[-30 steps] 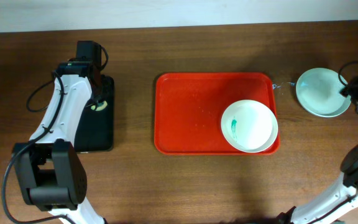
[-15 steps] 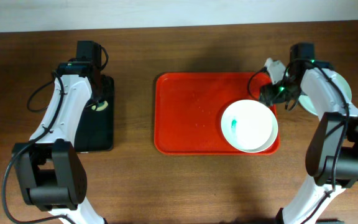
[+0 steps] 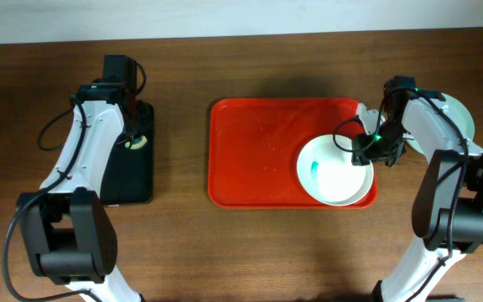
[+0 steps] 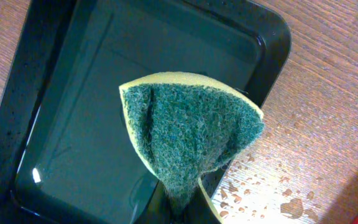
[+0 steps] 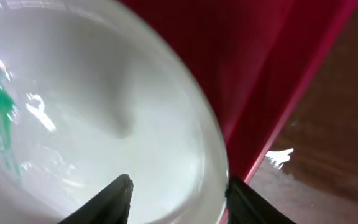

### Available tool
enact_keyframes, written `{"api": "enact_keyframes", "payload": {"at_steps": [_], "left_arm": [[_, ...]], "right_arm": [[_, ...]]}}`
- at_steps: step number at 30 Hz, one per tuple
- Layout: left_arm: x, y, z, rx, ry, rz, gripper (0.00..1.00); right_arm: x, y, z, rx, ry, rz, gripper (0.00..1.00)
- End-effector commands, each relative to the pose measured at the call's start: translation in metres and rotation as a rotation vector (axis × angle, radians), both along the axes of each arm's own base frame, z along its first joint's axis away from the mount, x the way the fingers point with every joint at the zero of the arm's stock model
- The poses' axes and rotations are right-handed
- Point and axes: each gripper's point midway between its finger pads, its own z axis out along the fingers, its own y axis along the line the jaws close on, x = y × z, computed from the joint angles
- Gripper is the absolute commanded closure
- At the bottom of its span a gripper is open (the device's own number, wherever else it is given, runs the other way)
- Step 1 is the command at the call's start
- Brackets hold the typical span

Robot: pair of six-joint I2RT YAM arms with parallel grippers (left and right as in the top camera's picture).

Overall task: Clean dirty plates on tray and stack at the side
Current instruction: 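Grasp the white plate rim with the right gripper and tilt it, then scrub the white plate with the sponge in the left gripper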

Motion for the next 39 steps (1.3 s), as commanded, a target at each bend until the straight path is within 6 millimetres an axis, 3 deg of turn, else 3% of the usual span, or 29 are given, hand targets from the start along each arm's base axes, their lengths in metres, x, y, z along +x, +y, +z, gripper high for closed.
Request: {"api": "enact_keyframes", "payload": {"at_steps": [1, 6, 8, 12, 14, 17, 21, 24, 30, 34, 39], "left_arm": [[-0.001, -0.002, 0.000, -0.005, 0.001, -0.018, 1.00], [0.000, -0.006, -0.001, -0.030, 0.001, -0.025, 1.00], [-0.001, -0.008, -0.001, -0.038, 0.002, -0.028, 1.00], [-0.001, -0.009, -0.001, -0.048, 0.002, -0.031, 1.00], [0.000, -0.011, -0.001, -0.055, 0.002, -0.032, 1.00], [0.000, -0.014, -0.002, -0.071, 0.002, -0.038, 1.00], [0.000, -0.020, -0.002, -0.090, 0.001, -0.051, 1.00], [0.003, -0.040, -0.001, -0.125, -0.006, -0.119, 1.00], [0.000, -0.091, -0.001, -0.160, -0.003, -0.246, 1.00], [-0.011, -0.142, -0.001, -0.204, 0.007, -0.363, 1.00], [-0.024, -0.194, -0.001, -0.252, 0.008, -0.451, 1.00]], "right_arm": [[-0.014, 0.002, -0.003, -0.006, 0.055, -0.007, 0.53], [-0.019, 0.008, -0.002, 0.011, 0.110, -0.202, 0.59], [-0.026, 0.013, -0.002, 0.010, 0.138, -0.196, 0.59], [-0.042, 0.002, -0.012, -0.078, 0.183, -0.178, 0.57], [-0.042, 0.000, -0.016, -0.088, 0.176, -0.189, 0.52], [-0.037, -0.001, -0.018, -0.088, 0.155, -0.216, 0.53], [-0.023, 0.022, -0.016, 0.052, 0.108, -0.227, 0.71], [-0.014, 0.030, -0.016, 0.099, 0.076, -0.227, 0.84], [-0.001, 0.053, -0.020, 0.096, 0.030, -0.233, 0.89], [0.015, 0.088, -0.021, 0.102, -0.026, -0.237, 0.96], [0.028, 0.128, -0.020, 0.125, -0.072, -0.276, 0.96]]}}
